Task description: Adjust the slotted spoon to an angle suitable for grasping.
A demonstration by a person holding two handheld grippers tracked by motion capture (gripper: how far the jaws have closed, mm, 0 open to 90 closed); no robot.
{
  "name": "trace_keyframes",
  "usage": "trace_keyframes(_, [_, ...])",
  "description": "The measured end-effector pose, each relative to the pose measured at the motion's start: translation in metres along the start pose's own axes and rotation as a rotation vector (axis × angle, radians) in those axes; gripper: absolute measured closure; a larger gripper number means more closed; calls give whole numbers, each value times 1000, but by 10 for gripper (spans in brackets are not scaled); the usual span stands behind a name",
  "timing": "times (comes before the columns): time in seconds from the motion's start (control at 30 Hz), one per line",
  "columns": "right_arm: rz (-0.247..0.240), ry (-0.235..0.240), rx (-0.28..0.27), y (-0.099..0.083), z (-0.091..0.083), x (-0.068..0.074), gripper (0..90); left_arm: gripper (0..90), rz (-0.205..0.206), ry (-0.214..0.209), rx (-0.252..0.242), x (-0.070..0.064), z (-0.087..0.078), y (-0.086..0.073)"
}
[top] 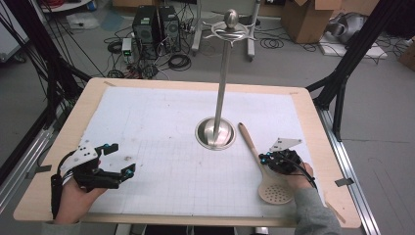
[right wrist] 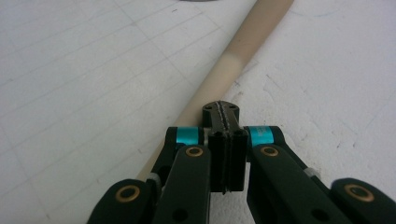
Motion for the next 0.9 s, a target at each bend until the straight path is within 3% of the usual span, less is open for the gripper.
trace_keyframes(0.13, [19,-14,-35,4,-9,-2,900,27,0,4,2,1,-1,0])
trace_keyframes(0.33, [-23,13,-43,13,-20,10,900,27,3,1,0,0,0,0])
trace_keyframes(0.73, [-52,56,5,20,-14,33,900,27,2,-1,1,-1,3,1])
trace_keyframes(0.9, [-57,53,30,19,-13,35,900,27,5,-4,-1,-2,3,1])
Point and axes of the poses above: each handheld gripper's, and its own axes: z roughly forward along the jaws, y roughly out of its top, x roughly to its left, the point moved 8 cm from there along z, roughly forward along the jaws, and after that the axes turned 5 degrees about -x, right-handed, at the moved point
